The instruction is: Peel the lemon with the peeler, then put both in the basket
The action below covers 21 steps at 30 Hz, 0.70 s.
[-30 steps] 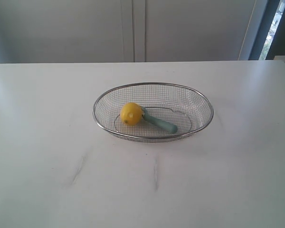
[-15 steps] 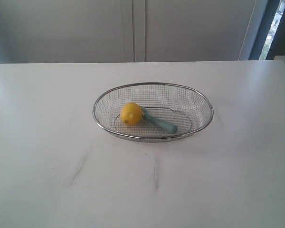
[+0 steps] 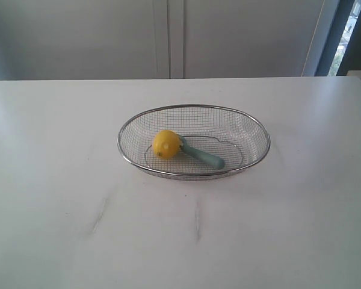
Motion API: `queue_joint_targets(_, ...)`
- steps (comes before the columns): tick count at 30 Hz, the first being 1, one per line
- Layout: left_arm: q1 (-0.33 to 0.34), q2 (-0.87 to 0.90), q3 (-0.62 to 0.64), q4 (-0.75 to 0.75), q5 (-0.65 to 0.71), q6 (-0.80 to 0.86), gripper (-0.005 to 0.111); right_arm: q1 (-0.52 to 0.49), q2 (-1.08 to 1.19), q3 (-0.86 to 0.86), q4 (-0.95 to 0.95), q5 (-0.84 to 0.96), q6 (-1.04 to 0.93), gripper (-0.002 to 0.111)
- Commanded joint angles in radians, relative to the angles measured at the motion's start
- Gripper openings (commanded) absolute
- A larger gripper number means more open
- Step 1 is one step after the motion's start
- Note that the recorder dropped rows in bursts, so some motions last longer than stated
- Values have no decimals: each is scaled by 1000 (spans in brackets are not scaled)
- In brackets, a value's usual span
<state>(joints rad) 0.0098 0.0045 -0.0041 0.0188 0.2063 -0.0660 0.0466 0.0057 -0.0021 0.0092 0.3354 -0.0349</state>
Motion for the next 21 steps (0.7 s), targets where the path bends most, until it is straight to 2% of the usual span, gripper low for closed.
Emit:
queue_joint_targets(1, 0, -5, 4, -11, -4, -1, 0, 3, -6, 2, 2, 1, 6, 0)
queue_joint_targets(21, 0, -5, 4, -11, -4, -1, 0, 3, -6, 2, -1, 1, 6, 0)
